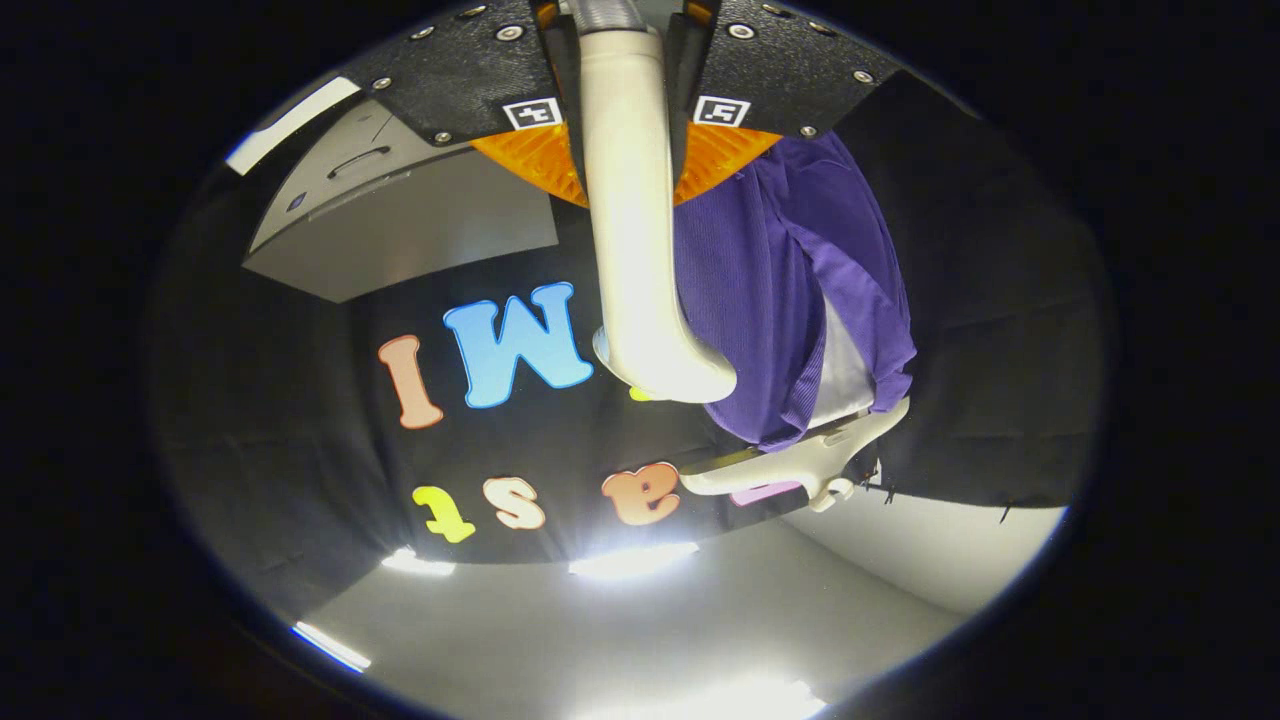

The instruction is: Iron the clothes twice with a garment steamer, once on the left side and once on the right side.

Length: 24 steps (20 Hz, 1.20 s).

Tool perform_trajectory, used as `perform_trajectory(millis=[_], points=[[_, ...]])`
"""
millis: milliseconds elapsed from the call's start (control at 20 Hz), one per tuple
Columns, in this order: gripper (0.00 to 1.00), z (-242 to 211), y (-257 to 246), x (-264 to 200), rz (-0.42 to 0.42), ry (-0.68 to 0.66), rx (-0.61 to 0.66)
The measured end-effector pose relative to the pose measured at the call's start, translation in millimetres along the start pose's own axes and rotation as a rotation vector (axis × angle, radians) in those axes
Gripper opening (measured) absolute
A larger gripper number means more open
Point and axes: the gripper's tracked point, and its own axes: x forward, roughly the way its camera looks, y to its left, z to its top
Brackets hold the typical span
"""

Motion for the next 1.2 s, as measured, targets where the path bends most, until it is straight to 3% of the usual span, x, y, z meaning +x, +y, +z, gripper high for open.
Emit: perform_trajectory(millis=[450, 800, 1200], points=[[0.33, -1, 42, 23, -0.039, -0.066, -0.125], [0.33, 33, 64, 51, -0.112, -0.154, -0.228], [0.33, 9, 69, 52, -0.164, -0.14, -0.404]])
